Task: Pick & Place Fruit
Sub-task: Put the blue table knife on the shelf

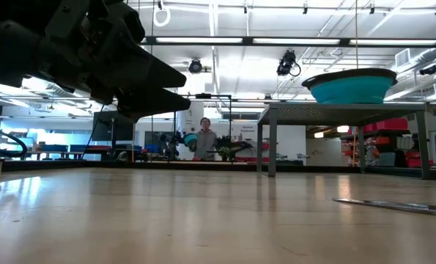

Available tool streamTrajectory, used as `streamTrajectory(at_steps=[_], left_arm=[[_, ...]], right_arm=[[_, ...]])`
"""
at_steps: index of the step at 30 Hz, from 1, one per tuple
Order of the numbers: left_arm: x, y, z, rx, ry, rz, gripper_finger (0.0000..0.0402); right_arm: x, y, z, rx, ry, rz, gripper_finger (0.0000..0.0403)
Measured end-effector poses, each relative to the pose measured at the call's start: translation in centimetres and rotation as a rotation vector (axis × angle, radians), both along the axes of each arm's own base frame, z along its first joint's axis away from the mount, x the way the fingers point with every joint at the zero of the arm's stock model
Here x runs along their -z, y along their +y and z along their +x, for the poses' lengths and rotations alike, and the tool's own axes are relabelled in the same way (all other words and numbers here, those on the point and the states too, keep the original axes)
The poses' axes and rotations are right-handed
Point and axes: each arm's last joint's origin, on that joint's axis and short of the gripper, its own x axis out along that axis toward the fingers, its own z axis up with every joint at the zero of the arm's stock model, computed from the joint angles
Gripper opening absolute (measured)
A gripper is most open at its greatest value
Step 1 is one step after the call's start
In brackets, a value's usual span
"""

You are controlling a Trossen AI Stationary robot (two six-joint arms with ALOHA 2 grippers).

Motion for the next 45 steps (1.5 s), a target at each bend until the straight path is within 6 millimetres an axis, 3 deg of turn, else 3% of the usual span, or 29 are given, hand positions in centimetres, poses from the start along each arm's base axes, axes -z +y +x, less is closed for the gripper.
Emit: streamTrajectory(at_steps=[8,13,30,40,45], left_arm=[[0.0,0.0,0.0,-0.001,0.0,-0.002,0.0279],[0.0,0.0,0.0,0.005,0.0,-0.004,0.0279],[0.0,-0.1,0.0,0.026,0.002,-0.008,0.0279],[0.0,-0.1,0.0,0.033,0.005,-0.009,0.0279],[0.1,-0.1,0.0,0.033,0.007,-0.007,0.0279]], right_arm=[[0.0,0.1,0.1,0.013,-0.011,0.021,0.0116],[0.0,-0.1,0.1,0.044,-0.004,0.022,0.0088],[0.0,-1.6,0.8,0.254,0.039,0.039,0.0073],[0.0,-3.4,-0.1,0.394,0.099,-0.106,0.0048],[-0.1,-4.2,0.4,0.473,0.032,-0.143,0.0043]])
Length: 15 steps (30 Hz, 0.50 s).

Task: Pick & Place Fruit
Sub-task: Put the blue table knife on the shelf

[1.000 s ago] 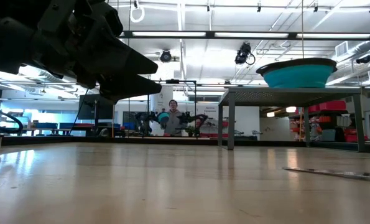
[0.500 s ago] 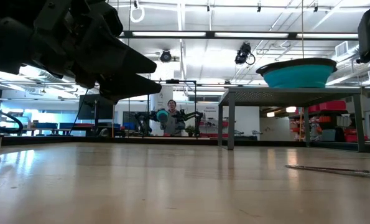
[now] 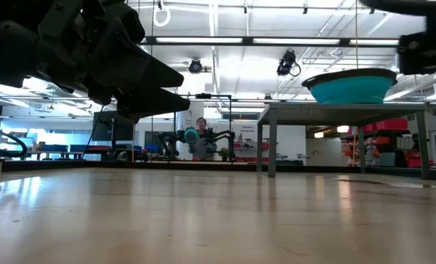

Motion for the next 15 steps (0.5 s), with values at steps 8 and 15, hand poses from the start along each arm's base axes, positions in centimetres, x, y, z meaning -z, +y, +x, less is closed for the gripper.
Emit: streamTrajectory(at_steps=[8,15], left_arm=[[0.0,0.0,0.0,0.0,0.0,0.0,0.0279],[0.0,0.0,0.0,0.0,0.0,0.0,0.0279]], right_arm=[[-0.1,-1.6,1.5,0.079,-0.053,-0.029,0.0043],[0.0,-4.1,3.3,0.289,-0.078,0.008,0.0043]])
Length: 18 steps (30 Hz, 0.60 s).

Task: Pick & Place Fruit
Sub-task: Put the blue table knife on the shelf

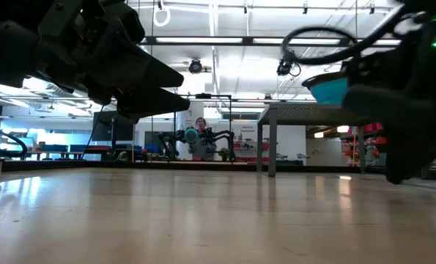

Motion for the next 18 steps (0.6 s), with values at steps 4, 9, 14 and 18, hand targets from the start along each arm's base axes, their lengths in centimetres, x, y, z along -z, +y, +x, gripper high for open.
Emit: streamTrajectory(at_steps=[4,9,14,18], left_arm=[[0.0,0.0,0.0,0.0,0.0,-0.004,0.0279],[0.0,-0.4,-0.1,0.018,0.001,-0.012,0.0279],[0.0,-0.7,-0.3,0.032,0.002,-0.011,0.0279],[0.0,-0.8,-0.3,0.033,0.001,-0.011,0.0279]], right_arm=[[0.0,-1.6,1.0,0.167,-0.025,0.041,0.0043],[-0.1,-3.0,1.8,0.295,-0.092,0.024,0.0043],[-0.2,-3.7,2.5,0.31,-0.159,-0.012,0.0043],[-0.2,-4.1,3.5,0.266,-0.26,-0.051,0.0043]])
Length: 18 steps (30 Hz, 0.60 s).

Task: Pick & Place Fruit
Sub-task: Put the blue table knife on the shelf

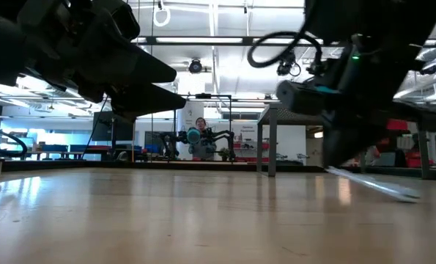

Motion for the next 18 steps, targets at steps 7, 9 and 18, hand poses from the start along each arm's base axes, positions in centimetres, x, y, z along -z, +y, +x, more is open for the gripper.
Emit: streamTrajectory(at_steps=[7,9,18], left_arm=[[-0.1,-0.1,0.0,0.001,-0.003,-0.034,0.0279],[-0.1,-0.1,0.0,0.01,-0.001,-0.039,0.0279],[-0.1,-0.7,-0.3,0.04,0.0,-0.043,0.0279]], right_arm=[[-0.1,-1.8,1.2,0.079,-0.087,-0.039,0.0043],[-0.1,-2.3,1.5,0.108,-0.108,-0.027,0.0043],[0.0,-2.9,2.2,0.098,-0.106,0.008,0.0043]])
